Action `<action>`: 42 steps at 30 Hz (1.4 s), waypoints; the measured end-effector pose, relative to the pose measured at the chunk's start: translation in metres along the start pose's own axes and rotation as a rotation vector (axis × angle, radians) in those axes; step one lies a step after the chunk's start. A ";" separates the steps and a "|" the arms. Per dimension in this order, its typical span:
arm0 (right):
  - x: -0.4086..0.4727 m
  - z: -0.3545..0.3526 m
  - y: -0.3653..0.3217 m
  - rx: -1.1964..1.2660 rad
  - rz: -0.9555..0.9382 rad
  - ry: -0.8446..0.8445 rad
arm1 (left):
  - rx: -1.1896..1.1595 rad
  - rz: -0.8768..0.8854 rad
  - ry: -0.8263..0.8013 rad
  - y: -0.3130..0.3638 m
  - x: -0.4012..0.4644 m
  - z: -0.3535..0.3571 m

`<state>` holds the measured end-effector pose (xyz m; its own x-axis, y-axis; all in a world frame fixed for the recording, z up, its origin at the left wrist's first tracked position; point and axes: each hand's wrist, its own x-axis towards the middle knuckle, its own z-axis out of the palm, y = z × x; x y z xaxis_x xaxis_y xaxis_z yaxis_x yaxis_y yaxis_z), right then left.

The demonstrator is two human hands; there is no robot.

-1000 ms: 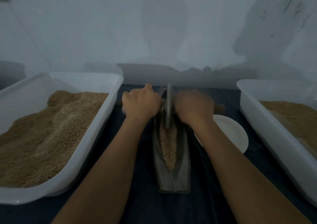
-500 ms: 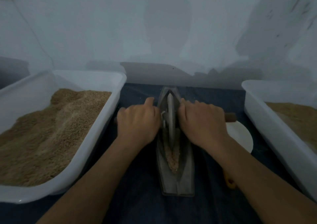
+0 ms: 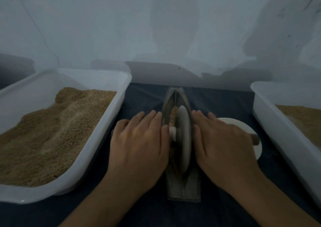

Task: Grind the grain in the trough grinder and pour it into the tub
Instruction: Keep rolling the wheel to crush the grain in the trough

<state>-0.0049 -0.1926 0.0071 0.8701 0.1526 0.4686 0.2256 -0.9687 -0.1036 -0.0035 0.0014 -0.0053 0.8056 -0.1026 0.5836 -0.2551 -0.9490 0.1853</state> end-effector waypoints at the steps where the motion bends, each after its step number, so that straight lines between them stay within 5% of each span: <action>1: -0.004 0.000 -0.001 -0.019 -0.008 0.044 | 0.011 0.018 0.019 -0.001 -0.003 -0.001; 11: 0.120 0.043 0.018 -0.118 0.161 -0.147 | 0.255 -0.135 -0.322 -0.009 0.126 0.058; 21: -0.003 0.001 0.007 0.015 -0.070 0.080 | 0.022 0.037 -0.002 -0.004 0.003 -0.006; 32: 0.128 0.039 0.011 -0.071 0.189 -0.145 | 0.145 -0.180 -0.389 -0.013 0.122 0.059; 42: -0.001 0.004 0.007 0.046 -0.037 0.015 | 0.072 0.049 -0.016 -0.003 0.003 0.000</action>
<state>-0.0023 -0.1984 0.0024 0.8544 0.1848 0.4857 0.2777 -0.9524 -0.1261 -0.0005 0.0038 -0.0045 0.8017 -0.1537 0.5777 -0.2560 -0.9616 0.0993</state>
